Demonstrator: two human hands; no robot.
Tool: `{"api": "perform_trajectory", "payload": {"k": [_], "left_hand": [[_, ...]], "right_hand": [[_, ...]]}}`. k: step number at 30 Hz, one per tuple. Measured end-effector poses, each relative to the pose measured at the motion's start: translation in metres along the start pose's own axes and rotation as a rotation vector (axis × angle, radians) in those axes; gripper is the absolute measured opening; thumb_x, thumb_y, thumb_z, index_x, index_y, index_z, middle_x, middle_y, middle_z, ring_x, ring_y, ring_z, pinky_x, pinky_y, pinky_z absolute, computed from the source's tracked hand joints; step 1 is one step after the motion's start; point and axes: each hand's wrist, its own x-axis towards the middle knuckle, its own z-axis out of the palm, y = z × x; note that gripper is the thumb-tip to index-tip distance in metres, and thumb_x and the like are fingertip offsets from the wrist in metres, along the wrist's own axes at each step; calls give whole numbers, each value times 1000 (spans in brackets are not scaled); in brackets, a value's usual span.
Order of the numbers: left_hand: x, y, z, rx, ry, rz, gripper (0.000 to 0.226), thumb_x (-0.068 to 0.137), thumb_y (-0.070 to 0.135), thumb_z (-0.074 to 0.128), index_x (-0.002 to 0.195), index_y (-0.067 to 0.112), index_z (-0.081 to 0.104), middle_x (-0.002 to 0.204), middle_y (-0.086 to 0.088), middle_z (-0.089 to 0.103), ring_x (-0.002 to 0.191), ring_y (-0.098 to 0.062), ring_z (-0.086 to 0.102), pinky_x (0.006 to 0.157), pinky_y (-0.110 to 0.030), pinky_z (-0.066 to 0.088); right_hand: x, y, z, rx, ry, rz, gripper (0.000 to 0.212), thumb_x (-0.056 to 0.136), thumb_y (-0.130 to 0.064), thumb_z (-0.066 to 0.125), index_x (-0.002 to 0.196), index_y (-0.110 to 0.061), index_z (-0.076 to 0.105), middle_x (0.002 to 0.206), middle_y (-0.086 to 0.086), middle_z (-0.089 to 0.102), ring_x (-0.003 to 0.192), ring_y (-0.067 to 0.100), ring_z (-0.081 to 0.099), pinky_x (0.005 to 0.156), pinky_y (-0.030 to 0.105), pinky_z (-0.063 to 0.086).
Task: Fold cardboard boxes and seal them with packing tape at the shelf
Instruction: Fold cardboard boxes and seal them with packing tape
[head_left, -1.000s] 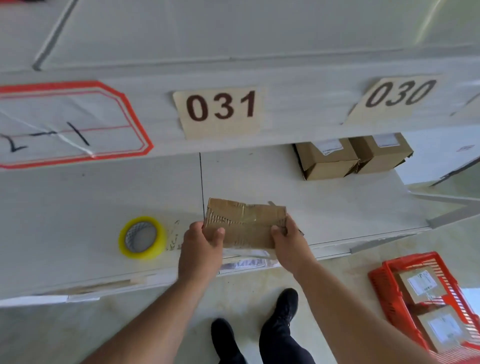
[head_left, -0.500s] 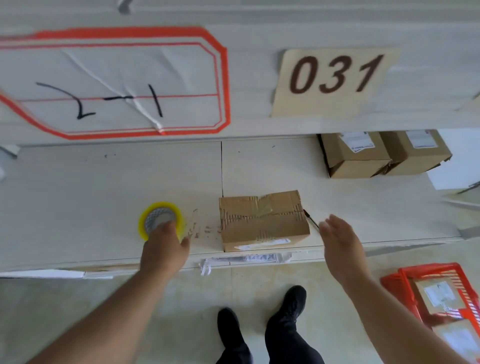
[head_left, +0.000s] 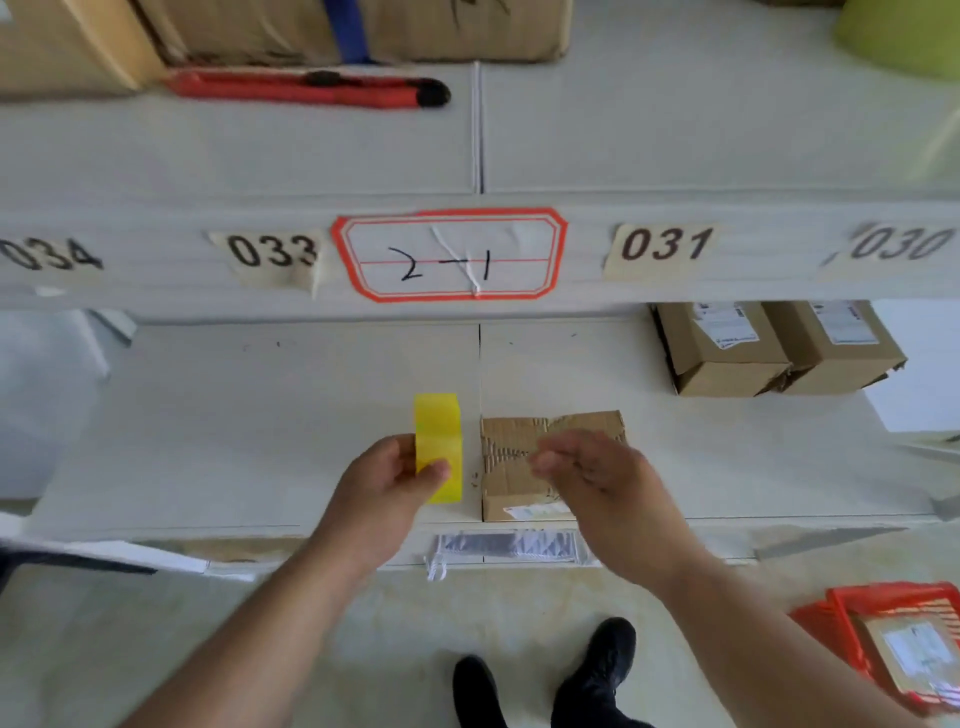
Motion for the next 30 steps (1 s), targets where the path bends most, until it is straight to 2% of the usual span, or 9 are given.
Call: {"api": "perform_trajectory", "payload": {"k": [3, 7, 10, 13, 16, 19, 22, 26, 30], "left_hand": [[-42, 35, 14, -241, -52, 46, 17, 97, 13, 68, 113, 17, 71, 107, 2, 79, 104, -10, 73, 89, -25, 51], [-66, 44, 22, -255, 30, 97, 37, 86, 31, 82, 118, 20, 65, 112, 1, 76, 105, -14, 72, 96, -42, 58], [-69, 46, 20, 272, 193, 423, 55, 91, 40, 75, 140, 27, 53, 135, 9, 53, 119, -2, 57, 99, -25, 52], [-69, 57, 30, 677, 253, 682, 39, 97, 38, 64, 133, 24, 63, 131, 13, 54, 120, -9, 53, 99, -25, 46], [-73, 69, 49, 611, 273, 618, 20, 93, 28, 73, 111, 27, 67, 103, 16, 56, 92, -5, 55, 80, -22, 49], [-70, 80, 64, 460, 210, 399, 18, 90, 24, 77, 93, 35, 62, 86, 13, 59, 75, -5, 55, 66, -14, 41], [-64, 87, 75, 434, 194, 309, 18, 92, 22, 74, 83, 32, 62, 85, 10, 60, 72, -4, 54, 64, -12, 39], [-64, 85, 94, 590, 192, 366, 16, 98, 23, 64, 86, 28, 57, 85, 11, 55, 79, -3, 54, 67, -17, 39], [-64, 92, 111, 632, 249, 440, 18, 101, 24, 55, 86, 32, 48, 83, 13, 53, 79, -2, 52, 65, -24, 35]], "right_hand": [[-2, -30, 19, 141, -195, -69, 23, 104, -27, 62, 120, -14, 73, 109, 5, 75, 106, 22, 70, 92, 39, 56], [-20, -38, 13, 221, -240, -155, 32, 104, -43, 59, 121, -20, 73, 114, 5, 74, 111, 29, 70, 100, 55, 53], [-24, -31, -2, 166, -254, -182, 19, 107, -28, 59, 111, -17, 73, 98, -2, 74, 91, 15, 70, 85, 34, 56], [-23, -32, -16, 64, -247, -221, 24, 106, -27, 60, 90, -9, 65, 82, 13, 58, 68, 8, 46, 64, 23, 42], [-20, -30, -31, 7, -240, -232, 36, 104, -35, 59, 81, -8, 51, 77, 16, 46, 65, 13, 36, 62, 36, 34], [-17, -22, -46, -39, -250, -264, 41, 98, -46, 54, 86, -7, 53, 80, 16, 48, 71, 30, 43, 64, 44, 42], [-13, -9, -61, -93, -287, -284, 31, 100, -38, 55, 84, -11, 52, 79, 12, 50, 73, 30, 47, 68, 47, 44], [-7, 2, -68, -129, -258, -250, 27, 103, -31, 57, 83, -13, 54, 79, 8, 54, 70, 22, 50, 67, 44, 44], [-4, 9, -69, -175, -154, -190, 37, 97, -62, 52, 98, -26, 60, 76, -2, 64, 71, 14, 60, 67, 38, 51]]}}
